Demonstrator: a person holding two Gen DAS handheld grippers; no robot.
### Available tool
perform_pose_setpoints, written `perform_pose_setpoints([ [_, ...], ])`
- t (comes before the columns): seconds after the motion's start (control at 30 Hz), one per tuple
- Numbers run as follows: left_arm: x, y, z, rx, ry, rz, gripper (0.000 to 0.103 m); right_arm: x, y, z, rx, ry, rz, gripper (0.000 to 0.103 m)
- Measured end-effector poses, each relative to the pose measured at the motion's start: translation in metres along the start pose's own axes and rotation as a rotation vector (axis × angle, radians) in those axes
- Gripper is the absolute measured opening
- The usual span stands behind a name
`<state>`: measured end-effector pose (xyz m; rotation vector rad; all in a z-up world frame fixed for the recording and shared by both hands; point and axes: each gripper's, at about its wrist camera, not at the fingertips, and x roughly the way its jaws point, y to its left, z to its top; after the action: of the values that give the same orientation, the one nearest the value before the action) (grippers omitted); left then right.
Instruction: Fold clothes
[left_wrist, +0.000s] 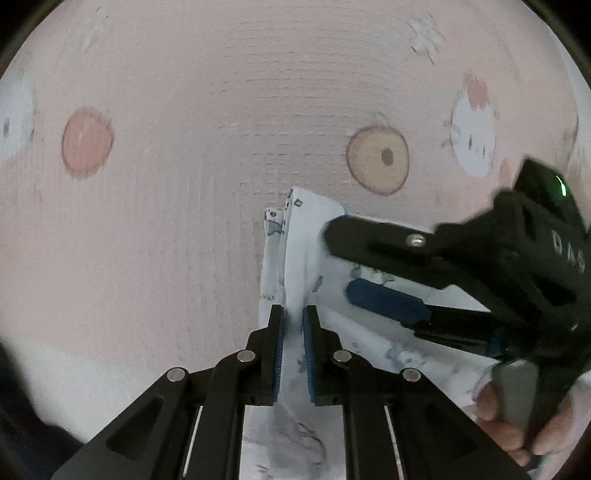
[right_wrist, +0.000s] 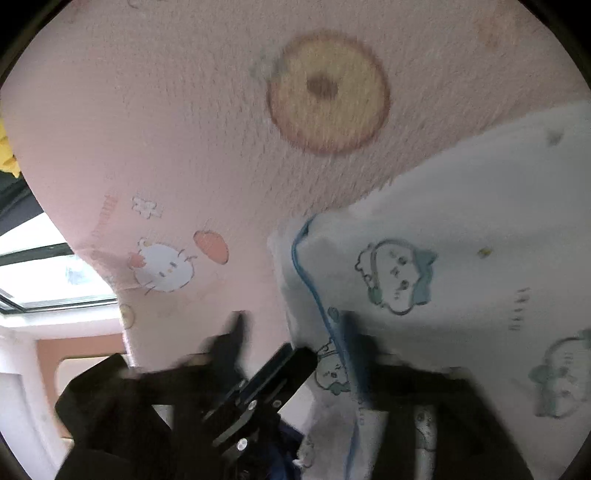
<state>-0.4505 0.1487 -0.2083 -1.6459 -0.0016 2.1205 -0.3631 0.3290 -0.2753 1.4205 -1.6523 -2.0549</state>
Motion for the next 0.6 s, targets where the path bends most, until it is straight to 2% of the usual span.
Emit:
perform_pose_setpoints([
  [0.13,-0.009,0.009,-0.010,-0.082,0.022,-0.037,0.014,-0.021,0.004,-0.002,-0.081,-0.026,-0.086,0.066],
  [0.27,-0.021,0.006,-0.022,-0.082,0.022,-0.047,0.015,-0.032,0.012,-0.013,-0.088,-0.064,-0.126,0.066],
  [0.33,-0.028,0.005,-0.028,-0.080,0.019,-0.062,0.015,-0.047,-0.001,-0.018,-0.055,-0.084,-0.105,0.066],
  [0.43,-0.040,0.004,-0.035,-0.102,0.006,-0.133,0.018,-0.062,-0.016,-0.025,-0.009,-0.086,-0.060,0.066],
  [0.5,-0.045,0.002,-0.040,-0.128,-0.004,-0.180,0.038,-0.073,-0.023,-0.030,0.024,-0.116,-0.056,0.066],
  [0.53,-0.047,0.003,-0.044,-0.144,-0.011,-0.197,0.061,-0.079,-0.025,-0.033,0.039,-0.132,-0.037,0.066],
  [0.57,-0.053,0.006,-0.049,-0.162,-0.021,-0.215,0.072,-0.084,-0.027,-0.036,0.053,-0.148,-0.015,0.066],
  [0.6,-0.056,0.008,-0.053,-0.178,-0.026,-0.230,0.073,-0.091,-0.028,-0.039,0.058,-0.161,0.006,0.066],
])
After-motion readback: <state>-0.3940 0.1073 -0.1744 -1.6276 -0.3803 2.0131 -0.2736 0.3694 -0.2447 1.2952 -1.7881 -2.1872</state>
